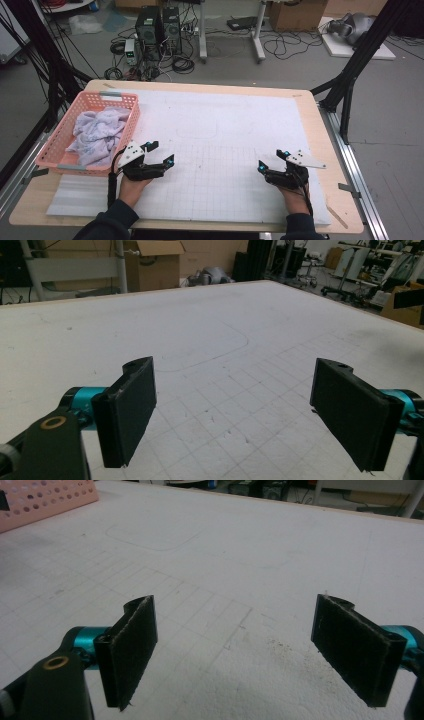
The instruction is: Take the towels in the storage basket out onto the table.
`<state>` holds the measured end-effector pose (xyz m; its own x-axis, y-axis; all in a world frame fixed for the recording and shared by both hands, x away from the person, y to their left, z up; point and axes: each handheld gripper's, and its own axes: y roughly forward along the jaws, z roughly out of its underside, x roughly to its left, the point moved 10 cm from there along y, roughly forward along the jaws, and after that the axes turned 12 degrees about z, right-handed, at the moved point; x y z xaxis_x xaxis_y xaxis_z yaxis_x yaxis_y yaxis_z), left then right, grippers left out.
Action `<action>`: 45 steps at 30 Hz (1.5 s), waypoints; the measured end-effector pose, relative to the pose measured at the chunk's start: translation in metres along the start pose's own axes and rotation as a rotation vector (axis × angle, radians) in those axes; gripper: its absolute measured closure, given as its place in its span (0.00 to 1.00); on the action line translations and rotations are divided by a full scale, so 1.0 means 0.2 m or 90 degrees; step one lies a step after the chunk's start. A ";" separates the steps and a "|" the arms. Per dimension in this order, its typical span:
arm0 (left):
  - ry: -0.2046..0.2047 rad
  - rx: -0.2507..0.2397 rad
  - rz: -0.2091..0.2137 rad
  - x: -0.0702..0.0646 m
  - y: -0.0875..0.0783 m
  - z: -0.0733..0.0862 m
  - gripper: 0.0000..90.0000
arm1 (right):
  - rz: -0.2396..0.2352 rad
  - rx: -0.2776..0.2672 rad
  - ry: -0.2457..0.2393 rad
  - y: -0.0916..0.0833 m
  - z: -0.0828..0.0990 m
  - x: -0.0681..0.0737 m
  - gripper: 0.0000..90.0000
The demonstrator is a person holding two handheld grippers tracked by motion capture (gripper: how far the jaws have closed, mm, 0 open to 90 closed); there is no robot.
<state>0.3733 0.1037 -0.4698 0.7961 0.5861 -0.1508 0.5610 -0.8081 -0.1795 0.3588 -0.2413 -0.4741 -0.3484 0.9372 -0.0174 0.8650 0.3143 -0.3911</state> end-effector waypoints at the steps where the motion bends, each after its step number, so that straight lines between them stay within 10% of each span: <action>1: 0.000 0.000 0.000 0.00 0.00 0.00 0.22 | -0.001 0.004 0.000 0.00 0.00 0.00 0.19; 25: 0.032 -0.038 0.019 -0.11 -0.11 -0.34 0.19 | -0.029 0.014 -0.016 0.00 -0.02 0.05 0.19; 35: 0.021 -0.045 0.001 -0.02 -0.25 -0.47 0.20 | -0.033 0.013 -0.016 -0.03 -0.03 0.05 0.19; 45: 0.029 -0.045 -0.077 0.27 -0.55 -0.58 0.20 | -0.033 0.022 -0.021 -0.03 -0.01 0.06 0.19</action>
<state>0.3811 0.2186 -0.3447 0.7305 0.6773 -0.0870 0.6666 -0.7349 -0.1248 0.3509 -0.2319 -0.4699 -0.4047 0.9141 -0.0258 0.8327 0.3567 -0.4236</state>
